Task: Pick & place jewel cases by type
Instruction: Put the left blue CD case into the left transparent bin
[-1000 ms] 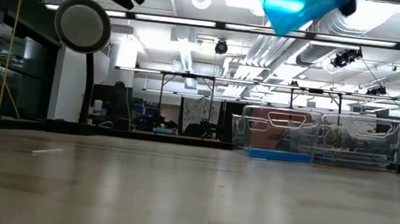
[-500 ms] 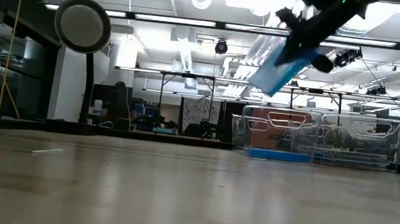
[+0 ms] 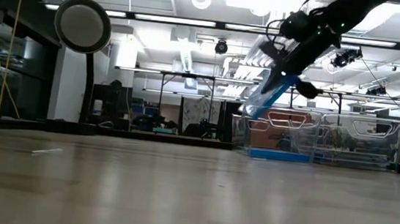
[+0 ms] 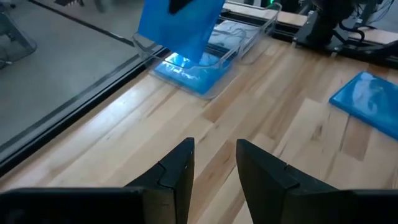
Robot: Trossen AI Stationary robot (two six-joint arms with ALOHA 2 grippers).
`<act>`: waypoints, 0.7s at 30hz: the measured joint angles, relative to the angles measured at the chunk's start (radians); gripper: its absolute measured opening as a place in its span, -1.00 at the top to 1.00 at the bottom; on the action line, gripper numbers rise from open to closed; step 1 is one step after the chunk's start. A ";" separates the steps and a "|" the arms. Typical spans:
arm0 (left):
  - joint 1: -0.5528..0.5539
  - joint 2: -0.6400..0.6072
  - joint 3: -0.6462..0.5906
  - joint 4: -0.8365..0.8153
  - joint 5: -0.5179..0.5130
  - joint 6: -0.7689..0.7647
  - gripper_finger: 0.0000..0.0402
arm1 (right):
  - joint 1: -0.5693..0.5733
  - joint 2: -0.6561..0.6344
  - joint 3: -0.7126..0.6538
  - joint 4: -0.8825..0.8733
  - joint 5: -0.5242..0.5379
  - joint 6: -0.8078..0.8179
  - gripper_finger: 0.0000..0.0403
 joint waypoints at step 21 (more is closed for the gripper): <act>0.000 -0.054 0.000 -0.059 -0.003 0.022 0.42 | -0.033 0.049 0.000 -0.007 -0.052 -0.071 0.98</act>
